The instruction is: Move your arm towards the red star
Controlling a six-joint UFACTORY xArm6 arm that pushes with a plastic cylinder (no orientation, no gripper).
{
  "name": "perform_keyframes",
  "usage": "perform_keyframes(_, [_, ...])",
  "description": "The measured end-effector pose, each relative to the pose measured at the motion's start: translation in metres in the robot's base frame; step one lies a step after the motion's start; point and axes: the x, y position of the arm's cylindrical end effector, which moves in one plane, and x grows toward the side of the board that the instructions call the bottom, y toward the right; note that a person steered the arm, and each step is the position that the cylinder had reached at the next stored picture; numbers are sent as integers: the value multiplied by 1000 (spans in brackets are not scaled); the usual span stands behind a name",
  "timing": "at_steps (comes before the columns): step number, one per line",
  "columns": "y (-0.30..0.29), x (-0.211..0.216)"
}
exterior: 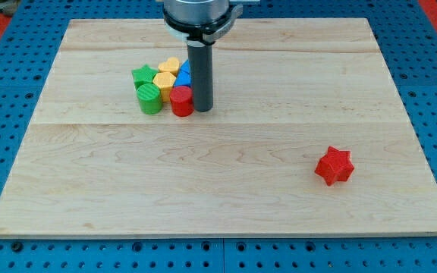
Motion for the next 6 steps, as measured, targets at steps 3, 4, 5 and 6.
perform_keyframes(3, [84,6])
perform_keyframes(4, [145,11])
perform_keyframes(5, [186,42])
perform_keyframes(6, [238,67])
